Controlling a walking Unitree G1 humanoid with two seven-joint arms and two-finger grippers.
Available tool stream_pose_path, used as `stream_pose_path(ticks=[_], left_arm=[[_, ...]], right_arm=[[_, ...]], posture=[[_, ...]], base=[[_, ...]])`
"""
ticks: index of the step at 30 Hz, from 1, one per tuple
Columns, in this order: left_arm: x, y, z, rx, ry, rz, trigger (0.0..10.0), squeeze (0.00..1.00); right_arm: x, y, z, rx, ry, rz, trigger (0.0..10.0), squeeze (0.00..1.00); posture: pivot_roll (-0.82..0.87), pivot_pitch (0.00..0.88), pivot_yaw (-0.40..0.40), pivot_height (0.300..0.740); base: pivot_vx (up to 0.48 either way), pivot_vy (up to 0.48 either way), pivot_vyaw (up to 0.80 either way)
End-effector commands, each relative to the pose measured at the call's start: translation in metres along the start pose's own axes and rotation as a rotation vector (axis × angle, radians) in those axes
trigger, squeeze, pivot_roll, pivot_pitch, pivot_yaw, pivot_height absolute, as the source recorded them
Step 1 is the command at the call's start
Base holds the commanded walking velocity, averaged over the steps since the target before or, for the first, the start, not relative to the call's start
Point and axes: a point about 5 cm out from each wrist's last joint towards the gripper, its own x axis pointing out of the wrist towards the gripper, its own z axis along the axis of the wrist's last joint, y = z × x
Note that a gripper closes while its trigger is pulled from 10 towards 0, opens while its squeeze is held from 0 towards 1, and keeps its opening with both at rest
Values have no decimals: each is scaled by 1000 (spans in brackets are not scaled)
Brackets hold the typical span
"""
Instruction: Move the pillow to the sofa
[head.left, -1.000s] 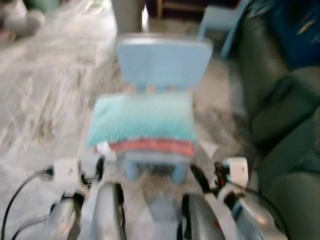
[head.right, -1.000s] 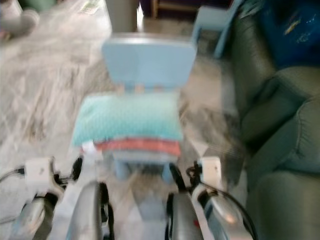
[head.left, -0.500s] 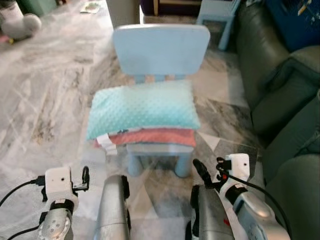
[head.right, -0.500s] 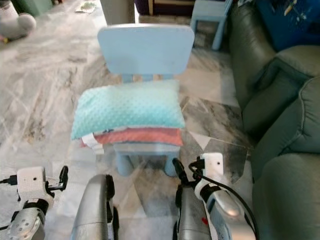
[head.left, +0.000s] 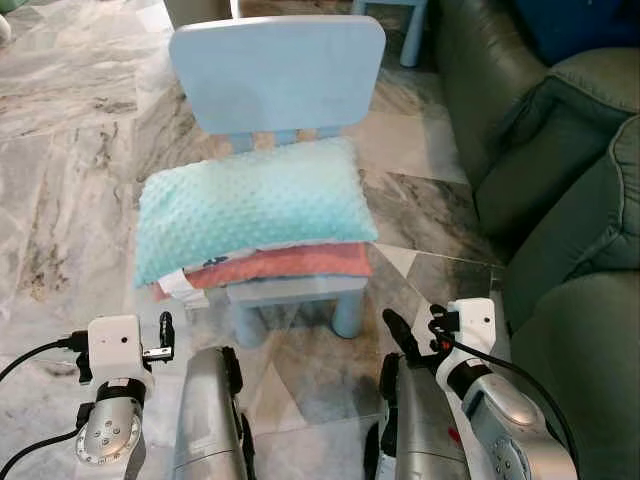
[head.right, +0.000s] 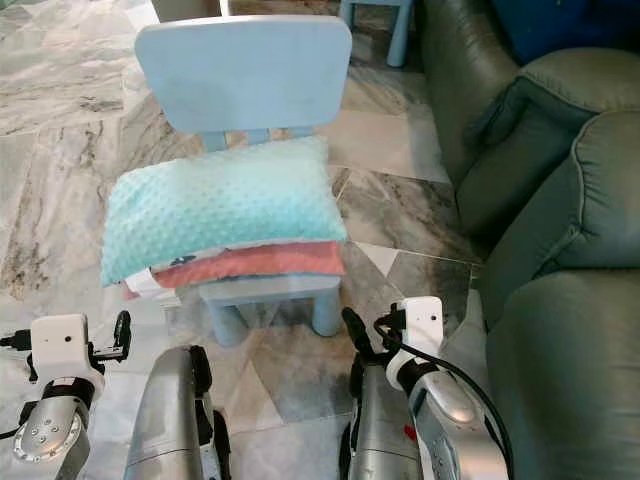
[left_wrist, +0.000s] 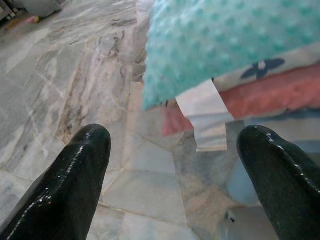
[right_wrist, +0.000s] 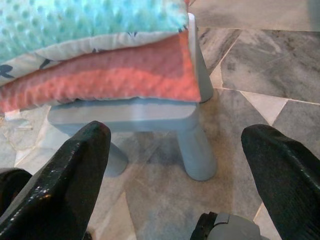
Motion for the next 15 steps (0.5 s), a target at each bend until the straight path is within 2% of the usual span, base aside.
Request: stream_pose_path(ticks=[1, 12, 15], left_arm=[[-2, 2, -6, 13, 20, 12, 10000, 0], [3, 4, -5, -11, 22, 28, 10000, 0], [3, 4, -5, -13, 22, 32, 10000, 0]], right_arm=[[-2, -2, -8, 3, 24, -7, 10000, 0], [1, -3, -7, 3, 22, -15, 10000, 0], [2, -3, -7, 0, 22, -15, 10000, 0]], posture=[[-74, 266, -9, 475], [-71, 264, -9, 470], [-68, 263, -9, 450]], base=[[0, 0, 0], [0, 0, 0], [0, 0, 0]])
